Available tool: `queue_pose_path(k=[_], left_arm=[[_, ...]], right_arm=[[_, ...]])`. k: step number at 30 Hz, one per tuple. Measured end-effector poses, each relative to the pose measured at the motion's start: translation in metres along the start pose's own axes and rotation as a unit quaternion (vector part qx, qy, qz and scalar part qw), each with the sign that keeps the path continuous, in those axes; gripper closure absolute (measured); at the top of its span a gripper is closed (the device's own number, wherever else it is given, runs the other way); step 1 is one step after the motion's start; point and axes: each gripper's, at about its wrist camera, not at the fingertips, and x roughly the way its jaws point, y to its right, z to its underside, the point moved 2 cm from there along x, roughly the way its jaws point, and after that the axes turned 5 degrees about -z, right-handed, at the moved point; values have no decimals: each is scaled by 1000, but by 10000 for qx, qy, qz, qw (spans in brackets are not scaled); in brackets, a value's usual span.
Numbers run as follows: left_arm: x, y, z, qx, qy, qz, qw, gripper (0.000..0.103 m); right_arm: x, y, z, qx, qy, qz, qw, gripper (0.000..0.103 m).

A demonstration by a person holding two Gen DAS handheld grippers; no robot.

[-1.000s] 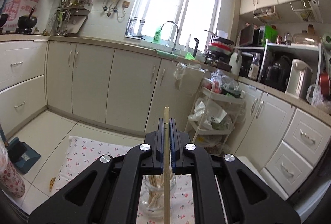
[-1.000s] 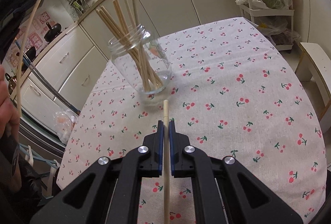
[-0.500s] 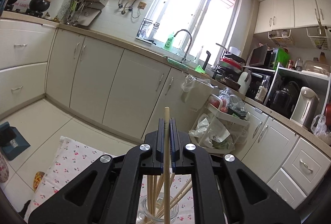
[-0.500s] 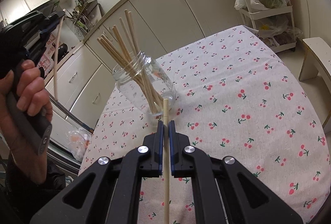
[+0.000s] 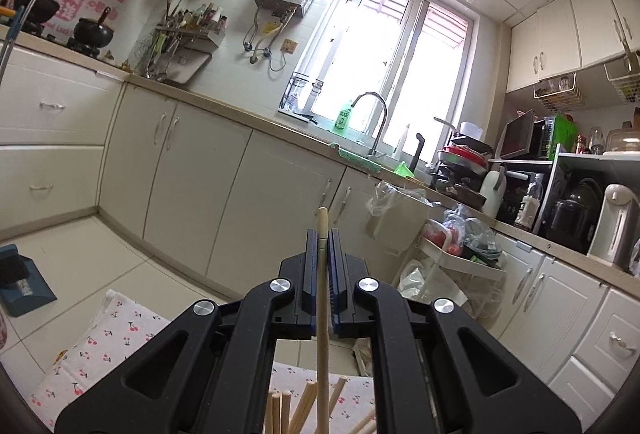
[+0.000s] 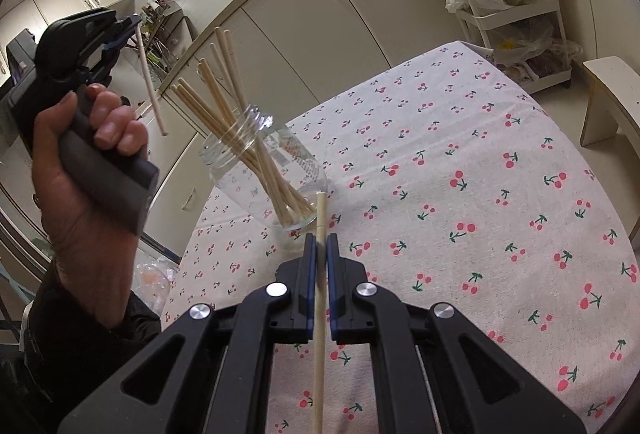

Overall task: Organize utensils
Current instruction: 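Lift both held chopsticks up over the glass jar mouth, then lower the left tool's chopstick into the jar and open the left tool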

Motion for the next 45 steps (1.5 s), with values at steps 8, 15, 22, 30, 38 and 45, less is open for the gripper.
queue_pose_path(k=[8,15,22,30,38,45], left_arm=[[5,11,19,436,301,-131,9985,98],[5,19,32,637,336,-139,9973,98],[4,22,35,868,419,-198,9951,98],[19,22,26,833,-59,-35,9965,98],[18,15,29,837,-437,33,9955,98],[0,-1,31,686,-671,68,9954,98]], right_arm=[[2,6,-1,96,16,-104,9999,97],[2,8,0,116,34,-147,9998,97],[2,10,-2,155,62,-189,9997,97],[3,11,-1,177,76,-218,9996,97],[4,11,-1,193,97,-237,9995,97],[-6,0,-7,66,255,-282,9993,97]])
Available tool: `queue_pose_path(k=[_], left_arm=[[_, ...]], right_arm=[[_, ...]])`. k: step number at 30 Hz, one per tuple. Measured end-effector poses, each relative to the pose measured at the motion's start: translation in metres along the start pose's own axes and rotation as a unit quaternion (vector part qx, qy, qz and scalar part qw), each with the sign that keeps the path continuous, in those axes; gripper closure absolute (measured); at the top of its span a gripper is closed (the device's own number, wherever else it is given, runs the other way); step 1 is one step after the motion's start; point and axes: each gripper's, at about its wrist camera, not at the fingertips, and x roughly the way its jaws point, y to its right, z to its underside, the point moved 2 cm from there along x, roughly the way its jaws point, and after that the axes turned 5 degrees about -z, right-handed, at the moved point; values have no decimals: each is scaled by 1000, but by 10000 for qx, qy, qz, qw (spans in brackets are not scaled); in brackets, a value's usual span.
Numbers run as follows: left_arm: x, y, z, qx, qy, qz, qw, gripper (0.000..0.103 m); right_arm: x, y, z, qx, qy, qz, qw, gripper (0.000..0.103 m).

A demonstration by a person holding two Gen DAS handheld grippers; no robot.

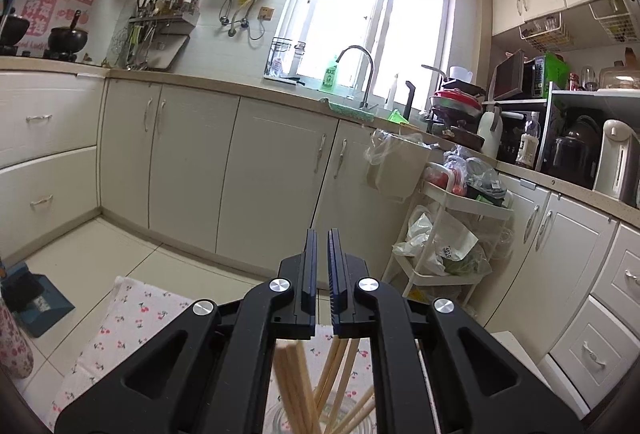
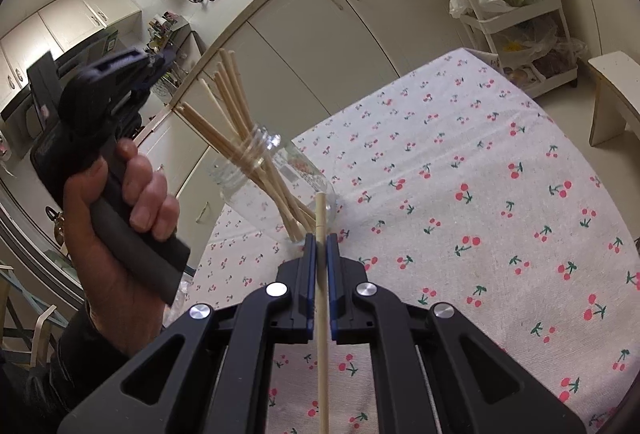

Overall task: Organize utensils
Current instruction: 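Lower the left tool's chopstick into the jar and open the left tool, then lower the right tool's chopstick into the jar and open the right tool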

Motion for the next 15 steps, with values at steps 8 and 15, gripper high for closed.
queue_pose_path(k=[8,15], left_arm=[[-44,-42,-4,-246,-59,-171,9995,98],[-70,-86,36,-212,-697,-502,9961,91]], right_arm=[[-16,-35,-32,-359,544,-205,9977,97],[-28,-88,-83,-984,1204,-401,9870,97]])
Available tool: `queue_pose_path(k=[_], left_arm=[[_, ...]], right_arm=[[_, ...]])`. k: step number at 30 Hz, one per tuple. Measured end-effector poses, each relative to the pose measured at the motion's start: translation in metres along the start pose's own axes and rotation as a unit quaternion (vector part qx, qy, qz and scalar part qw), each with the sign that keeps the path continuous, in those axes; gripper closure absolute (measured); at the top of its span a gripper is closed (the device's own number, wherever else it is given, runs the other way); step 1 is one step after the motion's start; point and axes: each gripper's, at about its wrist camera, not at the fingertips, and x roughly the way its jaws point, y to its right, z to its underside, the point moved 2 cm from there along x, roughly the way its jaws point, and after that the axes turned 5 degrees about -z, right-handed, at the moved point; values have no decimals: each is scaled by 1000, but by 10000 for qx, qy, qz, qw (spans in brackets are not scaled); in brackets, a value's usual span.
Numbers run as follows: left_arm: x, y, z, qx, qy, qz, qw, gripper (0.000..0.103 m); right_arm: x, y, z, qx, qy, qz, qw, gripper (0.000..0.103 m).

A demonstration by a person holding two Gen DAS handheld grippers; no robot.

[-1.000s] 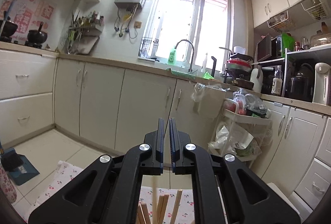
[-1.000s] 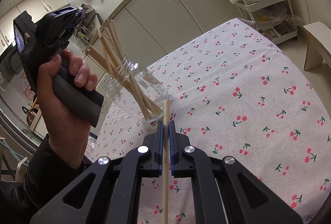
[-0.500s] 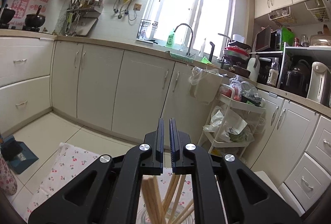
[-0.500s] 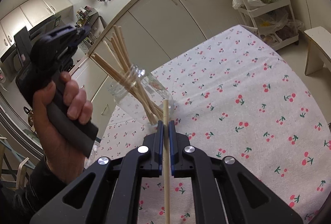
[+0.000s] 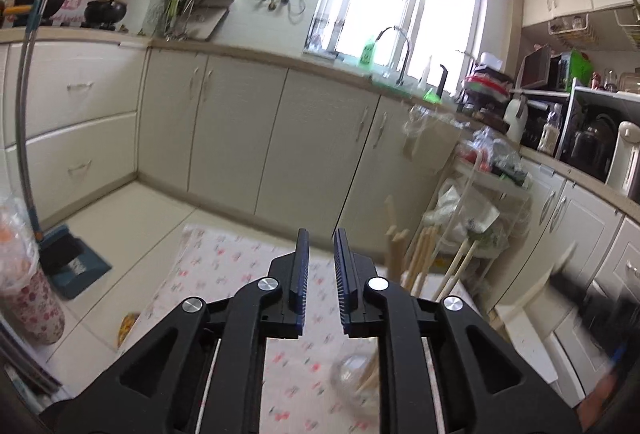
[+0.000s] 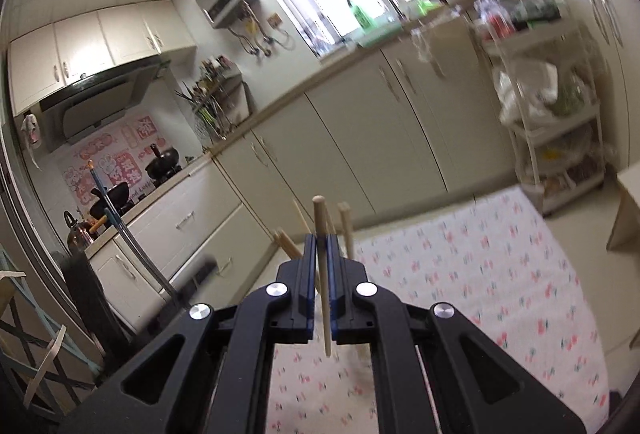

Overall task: Organize utensils
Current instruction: 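Lower the right tool's chopstick into the jar and open the right tool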

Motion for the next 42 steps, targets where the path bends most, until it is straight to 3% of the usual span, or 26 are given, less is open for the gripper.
queue_pose_path(k=[7,15,23,31,34,36,38,42], left_arm=[[-2,-41,42,-110,-578,-278,9979,91],[-3,-65,53,-311,-741,-401,9960,91],[0,-66,41,-373,-698,-305,9964,88],[3,-62,27,-412,-623,-236,9969,74],[0,-58,20,-390,-550,-189,9975,71],[-1,-54,15,-382,-525,-117,9978,63],[-3,-48,3,-334,-420,-44,9985,63],[-20,-37,-22,-336,-148,34,9993,57]], right_arm=[[11,-25,-30,-440,123,11,9990,97],[21,-40,-49,-742,184,41,9971,97],[42,-46,-48,-1109,-6,296,9934,97],[81,-23,-9,-1179,-995,484,9868,97],[75,-22,-1,-1151,-988,493,9872,97],[65,-22,1,-1094,-945,501,9882,95],[54,-21,4,-1020,-903,543,9892,88],[29,-19,16,-829,-895,628,9905,87]])
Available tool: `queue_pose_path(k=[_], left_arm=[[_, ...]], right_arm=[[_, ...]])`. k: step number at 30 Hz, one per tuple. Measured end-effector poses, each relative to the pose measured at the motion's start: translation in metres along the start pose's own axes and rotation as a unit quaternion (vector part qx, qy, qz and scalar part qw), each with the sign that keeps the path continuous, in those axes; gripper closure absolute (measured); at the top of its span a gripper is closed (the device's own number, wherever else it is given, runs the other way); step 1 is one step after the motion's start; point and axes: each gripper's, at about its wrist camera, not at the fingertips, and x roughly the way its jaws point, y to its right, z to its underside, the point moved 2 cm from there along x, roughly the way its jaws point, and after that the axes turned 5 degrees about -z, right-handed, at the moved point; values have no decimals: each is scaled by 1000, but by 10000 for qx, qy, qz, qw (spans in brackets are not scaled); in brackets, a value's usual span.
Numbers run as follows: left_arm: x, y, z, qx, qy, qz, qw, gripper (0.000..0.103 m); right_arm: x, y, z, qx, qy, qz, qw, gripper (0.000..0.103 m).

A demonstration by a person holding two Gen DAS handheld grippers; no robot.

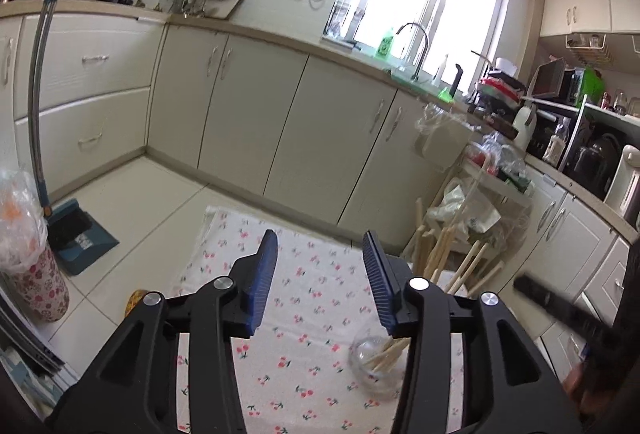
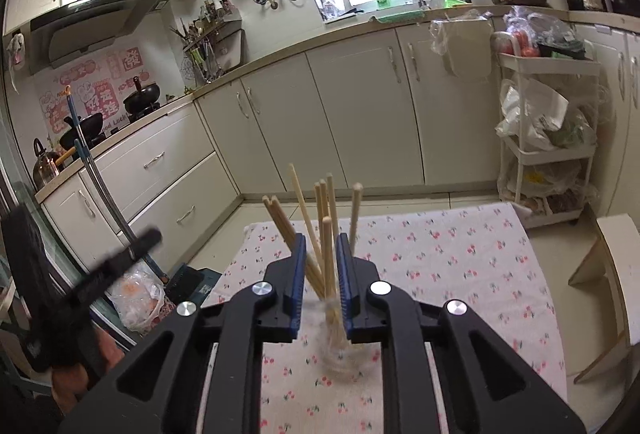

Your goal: Organize utensils

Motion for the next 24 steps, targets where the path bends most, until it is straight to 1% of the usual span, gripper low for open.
queue_pose_path(k=[1,3,5,6,7,8,9,11,12,13,16,17,19,22,24], left_arm=[[-8,4,-5,18,73,-19,10000,56],[-23,9,-7,72,66,-73,9999,48],[-35,12,-5,144,-31,-121,9998,44],[-43,14,-3,201,-107,-159,9996,40],[-51,16,1,264,-185,-215,9992,38],[-61,17,5,328,-264,-287,9987,31],[-66,18,6,366,-310,-323,9983,25],[-84,20,14,483,-451,-428,9969,19],[-92,21,17,531,-511,-466,9962,16],[-102,22,20,612,-595,-493,9951,15],[-130,25,28,807,-736,-566,9924,11],[-140,25,30,840,-775,-581,9917,9],[-159,24,33,878,-812,-615,9909,8],[-191,25,33,923,-798,-614,9906,8],[-213,26,33,992,-793,-607,9900,8]], right_arm=[[-6,-1,5,48,-12,15,10000,87],[-24,-4,19,140,-10,70,9999,84],[-41,-9,28,190,9,130,9997,71],[-52,-15,34,189,30,163,9997,68],[-63,-20,39,183,63,213,9996,61],[-74,-25,44,185,75,266,9994,52],[-81,-30,48,186,56,304,9993,48],[-96,-38,54,228,16,407,9989,39],[-105,-44,59,277,-26,467,9985,36],[-113,-49,62,294,-63,533,9981,32],[-135,-64,71,303,-123,665,9972,25],[-140,-68,73,290,-129,698,9971,20],[-158,-80,76,265,-93,807,9963,14],[-183,-98,81,209,-64,895,9957,8],[-196,-107,84,161,-110,935,9954,7]])
